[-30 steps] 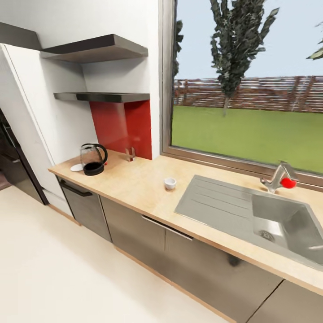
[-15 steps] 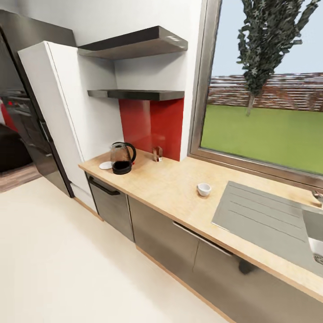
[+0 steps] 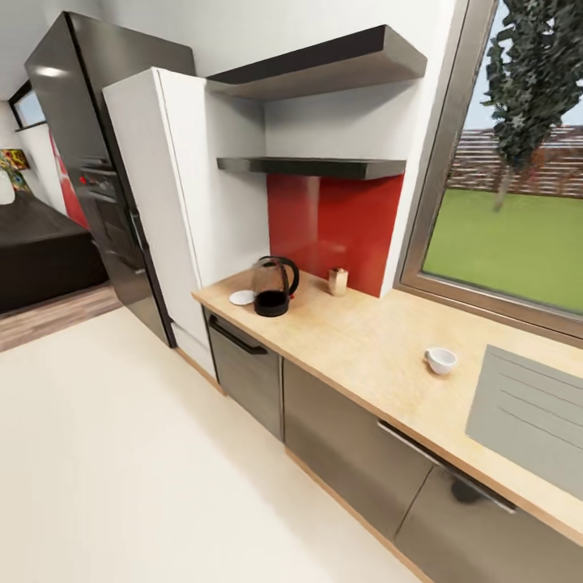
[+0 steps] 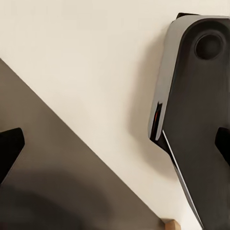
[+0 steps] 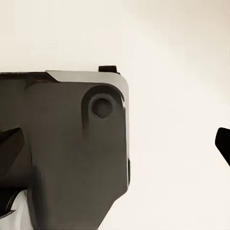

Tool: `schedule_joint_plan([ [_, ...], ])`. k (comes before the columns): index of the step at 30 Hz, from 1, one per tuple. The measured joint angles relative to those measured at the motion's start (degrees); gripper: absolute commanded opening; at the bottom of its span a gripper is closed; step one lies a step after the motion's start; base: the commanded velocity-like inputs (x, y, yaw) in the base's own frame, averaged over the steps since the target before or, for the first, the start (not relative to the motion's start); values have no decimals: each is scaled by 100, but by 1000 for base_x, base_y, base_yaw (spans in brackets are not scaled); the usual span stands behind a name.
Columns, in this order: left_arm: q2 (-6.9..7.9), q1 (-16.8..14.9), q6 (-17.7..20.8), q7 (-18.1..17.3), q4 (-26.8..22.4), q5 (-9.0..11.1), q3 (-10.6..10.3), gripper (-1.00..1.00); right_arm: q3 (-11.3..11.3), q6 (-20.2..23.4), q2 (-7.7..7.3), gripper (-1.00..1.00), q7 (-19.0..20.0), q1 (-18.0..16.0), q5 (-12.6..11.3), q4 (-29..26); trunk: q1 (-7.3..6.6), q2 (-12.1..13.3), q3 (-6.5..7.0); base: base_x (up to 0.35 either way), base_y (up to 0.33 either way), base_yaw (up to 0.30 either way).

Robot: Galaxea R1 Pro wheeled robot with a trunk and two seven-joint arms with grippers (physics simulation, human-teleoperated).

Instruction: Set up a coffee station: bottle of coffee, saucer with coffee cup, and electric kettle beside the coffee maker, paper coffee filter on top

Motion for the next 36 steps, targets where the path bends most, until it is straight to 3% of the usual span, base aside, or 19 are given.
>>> schedule_joint_plan([
  [36, -8, 0, -110, -4, 1, 0, 1, 100, 1, 0, 0, 100, -1, -1, 0, 1, -1, -1, -187, 275, 222, 239],
])
